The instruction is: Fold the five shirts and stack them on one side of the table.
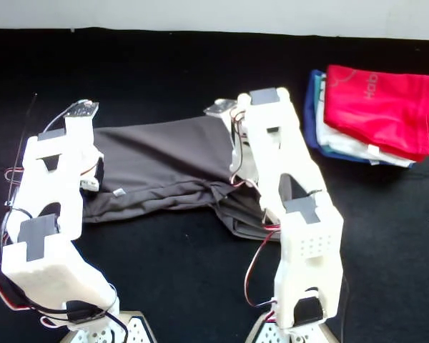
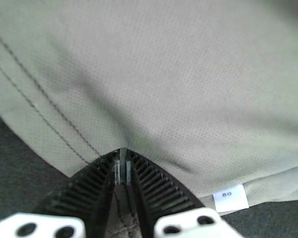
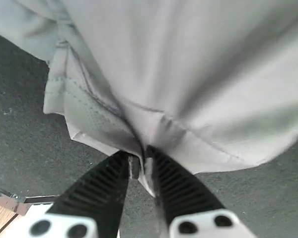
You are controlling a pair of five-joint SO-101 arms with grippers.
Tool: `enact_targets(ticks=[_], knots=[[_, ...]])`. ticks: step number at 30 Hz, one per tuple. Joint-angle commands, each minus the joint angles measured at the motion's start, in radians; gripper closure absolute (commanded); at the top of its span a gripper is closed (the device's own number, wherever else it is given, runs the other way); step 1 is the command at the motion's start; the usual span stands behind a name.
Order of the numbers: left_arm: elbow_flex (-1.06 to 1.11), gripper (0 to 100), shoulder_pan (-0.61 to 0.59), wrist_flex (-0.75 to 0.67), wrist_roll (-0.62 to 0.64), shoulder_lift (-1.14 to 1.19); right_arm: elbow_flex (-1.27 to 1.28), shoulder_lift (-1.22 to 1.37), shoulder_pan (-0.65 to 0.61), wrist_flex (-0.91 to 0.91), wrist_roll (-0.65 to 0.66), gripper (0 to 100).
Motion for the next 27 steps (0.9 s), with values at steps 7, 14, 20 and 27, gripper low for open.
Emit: enact_targets(ticks=[7, 14, 20, 27], knots=[[-0.004, 99, 0.008, -0.043, 0.002, -0.004, 0.071, -0.341, 0.024, 0.008, 0.005, 87.2], [-0.004, 99, 0.008, -0.043, 0.002, -0.004, 0.354, -0.262, 0.061, -0.222, 0.005, 98.5], [-0.004, 99, 0.008, -0.043, 0.002, -0.004, 0.407, -0.249, -0.031, -0.219, 0.005, 99.3], [-0.004, 99, 0.008, -0.043, 0.002, -0.004, 0.397, -0.265, -0.035, -0.051, 0.137, 99.3]])
